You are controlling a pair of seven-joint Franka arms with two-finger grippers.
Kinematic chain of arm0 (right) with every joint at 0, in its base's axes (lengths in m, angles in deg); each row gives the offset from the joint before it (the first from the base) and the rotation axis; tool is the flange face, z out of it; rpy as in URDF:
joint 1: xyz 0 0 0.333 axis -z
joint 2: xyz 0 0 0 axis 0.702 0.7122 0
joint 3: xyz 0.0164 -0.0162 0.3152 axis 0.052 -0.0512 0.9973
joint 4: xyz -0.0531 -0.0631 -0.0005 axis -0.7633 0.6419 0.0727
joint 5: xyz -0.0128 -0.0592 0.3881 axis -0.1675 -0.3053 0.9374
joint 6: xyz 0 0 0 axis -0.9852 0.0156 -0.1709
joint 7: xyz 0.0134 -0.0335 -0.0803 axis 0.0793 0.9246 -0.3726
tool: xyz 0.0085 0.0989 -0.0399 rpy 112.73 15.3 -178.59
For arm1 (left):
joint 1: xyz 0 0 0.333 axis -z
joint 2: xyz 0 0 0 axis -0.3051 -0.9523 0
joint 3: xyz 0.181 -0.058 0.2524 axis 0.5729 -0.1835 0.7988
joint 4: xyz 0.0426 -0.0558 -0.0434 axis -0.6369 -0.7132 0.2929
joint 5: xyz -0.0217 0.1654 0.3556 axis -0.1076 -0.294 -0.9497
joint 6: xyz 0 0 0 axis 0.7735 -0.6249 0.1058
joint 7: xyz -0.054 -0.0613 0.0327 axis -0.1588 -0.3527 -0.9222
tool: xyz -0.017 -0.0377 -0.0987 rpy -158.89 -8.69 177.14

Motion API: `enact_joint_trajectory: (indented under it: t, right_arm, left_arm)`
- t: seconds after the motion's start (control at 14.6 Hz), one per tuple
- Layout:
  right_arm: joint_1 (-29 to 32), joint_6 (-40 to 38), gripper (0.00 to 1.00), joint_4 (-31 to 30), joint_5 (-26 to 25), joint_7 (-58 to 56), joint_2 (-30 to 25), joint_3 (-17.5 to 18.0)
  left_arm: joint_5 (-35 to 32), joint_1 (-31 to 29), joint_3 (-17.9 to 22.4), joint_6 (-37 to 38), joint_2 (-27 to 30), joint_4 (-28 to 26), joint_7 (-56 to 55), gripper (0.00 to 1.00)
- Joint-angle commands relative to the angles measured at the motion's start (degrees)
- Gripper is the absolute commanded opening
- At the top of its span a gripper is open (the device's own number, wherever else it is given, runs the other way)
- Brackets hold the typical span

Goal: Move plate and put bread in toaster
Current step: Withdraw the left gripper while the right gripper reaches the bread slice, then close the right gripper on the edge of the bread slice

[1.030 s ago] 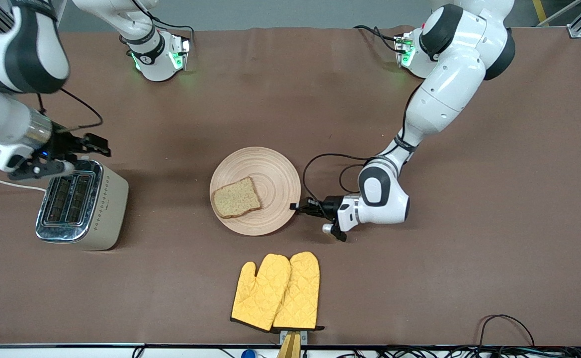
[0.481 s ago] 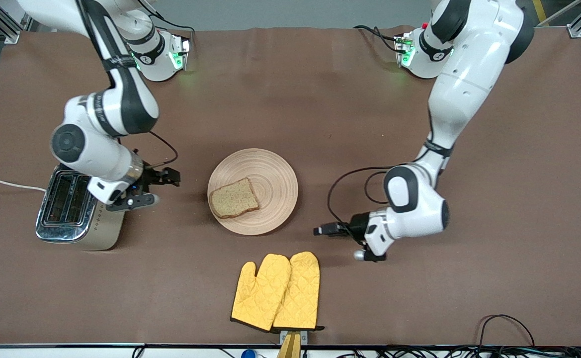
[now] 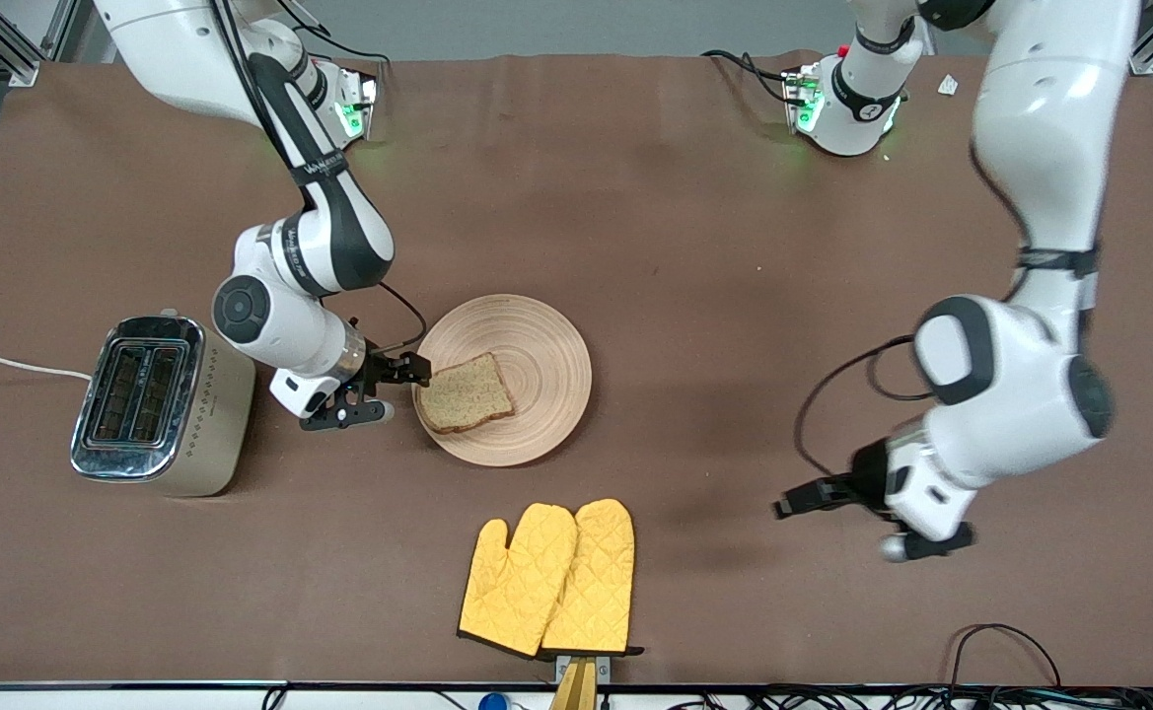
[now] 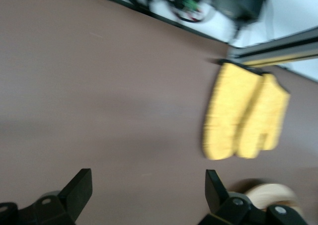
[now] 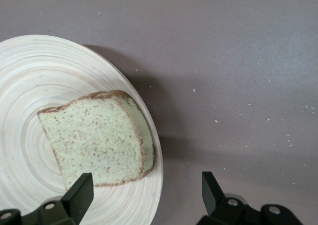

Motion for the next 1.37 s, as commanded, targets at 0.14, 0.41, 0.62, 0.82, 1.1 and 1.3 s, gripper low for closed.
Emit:
enact_joint_trajectory:
  t: [0.14, 0.41, 0.62, 0.82, 1.1, 1.3]
  right_arm:
    - [-1.14, 1.74, 0.74, 1.05, 1.26, 0.52, 1.54, -0.56]
    - [-3.60, 5.10, 0.71, 1.40, 1.26, 1.31, 4.10, -0.65]
    - [-3.52, 5.01, 0.61, 1.40, 1.17, 1.31, 4.36, -0.65]
    - [-3.34, 5.01, 0.53, 1.40, 1.00, 1.31, 4.36, -0.65]
    - [-3.60, 5.45, 0.46, 1.40, 0.82, 1.31, 4.80, -0.65]
    - [-3.51, 6.15, 0.45, 1.40, 0.73, 1.23, 5.33, -0.74]
  left_arm:
    - [-18.20, -2.83, 0.28, 14.97, 12.39, -2.04, -2.72, 1.00]
    - [-20.08, -7.14, 0.11, 27.64, 21.88, -1.86, -1.58, 1.00]
    - [-20.07, -9.07, 0.20, 33.09, 30.14, -6.06, 1.22, 1.00]
    - [-19.81, -8.82, 3.17, 33.37, 35.44, -11.09, 4.57, 1.00]
    - [-19.81, -8.64, 3.10, 36.27, 35.62, -10.92, 4.75, 1.00]
    - [-19.81, -8.38, 2.22, 36.45, 35.53, -9.87, 4.75, 1.00]
